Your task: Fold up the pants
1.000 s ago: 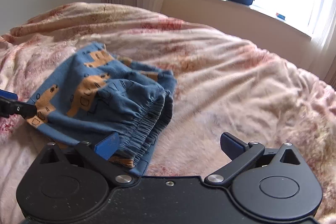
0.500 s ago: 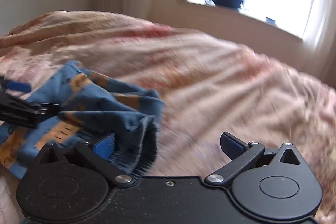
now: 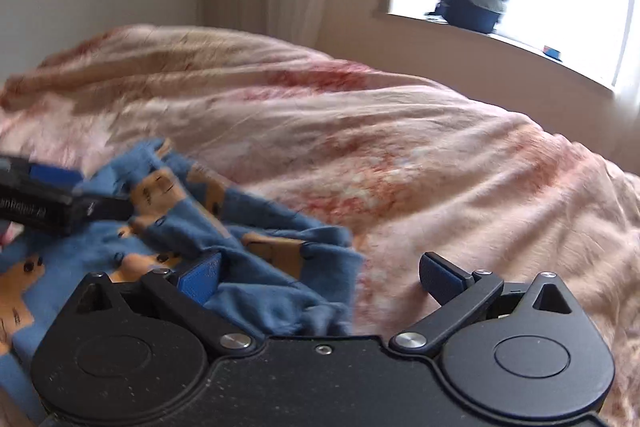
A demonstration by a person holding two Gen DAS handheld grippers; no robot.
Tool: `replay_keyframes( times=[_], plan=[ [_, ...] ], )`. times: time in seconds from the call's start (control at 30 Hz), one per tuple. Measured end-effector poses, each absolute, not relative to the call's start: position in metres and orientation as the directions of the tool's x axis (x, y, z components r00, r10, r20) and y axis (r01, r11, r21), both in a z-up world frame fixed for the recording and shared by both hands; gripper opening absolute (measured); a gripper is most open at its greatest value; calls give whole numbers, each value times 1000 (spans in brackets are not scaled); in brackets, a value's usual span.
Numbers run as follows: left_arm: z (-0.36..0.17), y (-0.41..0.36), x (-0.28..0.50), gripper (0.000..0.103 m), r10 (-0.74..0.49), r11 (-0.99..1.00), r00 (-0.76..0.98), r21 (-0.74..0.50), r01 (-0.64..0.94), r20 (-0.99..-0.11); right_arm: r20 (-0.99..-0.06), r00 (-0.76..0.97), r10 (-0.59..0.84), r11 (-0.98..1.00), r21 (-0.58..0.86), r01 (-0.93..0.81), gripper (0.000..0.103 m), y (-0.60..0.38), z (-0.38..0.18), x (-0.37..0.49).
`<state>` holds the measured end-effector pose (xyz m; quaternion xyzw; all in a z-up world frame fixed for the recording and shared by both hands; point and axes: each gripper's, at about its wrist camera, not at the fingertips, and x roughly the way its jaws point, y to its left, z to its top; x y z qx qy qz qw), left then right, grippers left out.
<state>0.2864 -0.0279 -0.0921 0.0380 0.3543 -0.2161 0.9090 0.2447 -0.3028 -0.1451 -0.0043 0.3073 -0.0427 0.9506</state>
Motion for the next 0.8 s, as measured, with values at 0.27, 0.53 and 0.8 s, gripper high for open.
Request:
replay_keyframes(
  times=[0.27,0.53,0.8],
  plan=[
    [-73,-16,257,103,-393,891,575,-143,431,-717,-604,796,-39,998,13,58,102,-310,-128,203],
    [-67,-24,221,103,-275,894,581,17,447,-766,-694,718,-57,995,21,99,102,-298,-125,183],
    [-67,3,187,103,-247,918,546,-12,397,-800,-776,626,-73,995,-10,104,102,-287,-134,156]
  ],
)
